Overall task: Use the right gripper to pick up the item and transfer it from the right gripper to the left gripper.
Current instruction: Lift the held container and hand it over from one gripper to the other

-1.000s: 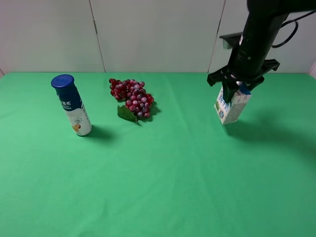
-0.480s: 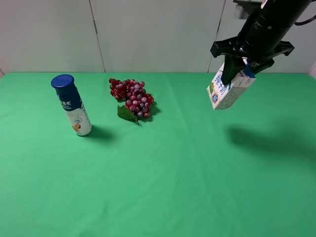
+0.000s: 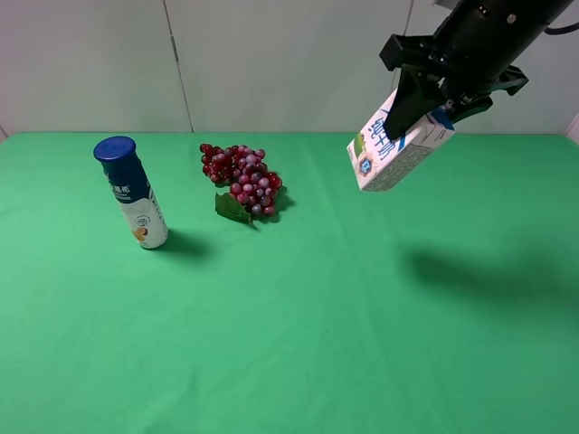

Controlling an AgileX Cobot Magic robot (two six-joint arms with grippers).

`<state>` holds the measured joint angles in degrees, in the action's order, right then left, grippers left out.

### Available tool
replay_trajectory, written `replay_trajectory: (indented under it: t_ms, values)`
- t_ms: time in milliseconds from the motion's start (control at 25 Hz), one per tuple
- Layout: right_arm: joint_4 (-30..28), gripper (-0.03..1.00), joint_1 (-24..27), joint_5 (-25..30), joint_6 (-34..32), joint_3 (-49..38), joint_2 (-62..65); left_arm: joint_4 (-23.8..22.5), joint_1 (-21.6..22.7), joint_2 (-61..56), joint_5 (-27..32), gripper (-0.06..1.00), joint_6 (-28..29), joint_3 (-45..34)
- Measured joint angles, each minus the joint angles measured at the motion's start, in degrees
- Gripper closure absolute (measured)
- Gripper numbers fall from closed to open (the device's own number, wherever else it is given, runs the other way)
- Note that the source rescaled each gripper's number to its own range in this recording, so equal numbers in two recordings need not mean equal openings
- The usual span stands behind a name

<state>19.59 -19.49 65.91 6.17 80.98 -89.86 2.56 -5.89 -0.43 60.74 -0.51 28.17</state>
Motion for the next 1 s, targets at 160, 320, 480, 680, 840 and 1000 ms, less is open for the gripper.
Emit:
replay_trajectory:
  t_ms: [160,320,480,680,840,1000]
  values:
    - [3.4,0.96,0.0,1.1,2.7,0.0,0.5,0.0,0.0,0.0,0.0,0.10,0.0,0.0]
    - [6.1,0.96,0.0,2.0,5.4,0.0,0.6,0.0,0.0,0.0,0.0,0.10,0.0,0.0]
    - [8.6,0.96,0.0,2.7,8.7,0.0,0.8,0.0,0.0,0.0,0.0,0.10,0.0,0.0]
    - [10.3,0.96,0.0,4.0,12.6,0.0,0.9,0.0,0.0,0.0,0.0,0.10,0.0,0.0]
    - [11.2,0.96,0.0,4.0,15.5,0.0,0.9,0.0,0.0,0.0,0.0,0.10,0.0,0.0]
    - [12.8,0.96,0.0,4.0,19.1,0.0,0.9,0.0,0.0,0.0,0.0,0.10,0.0,0.0]
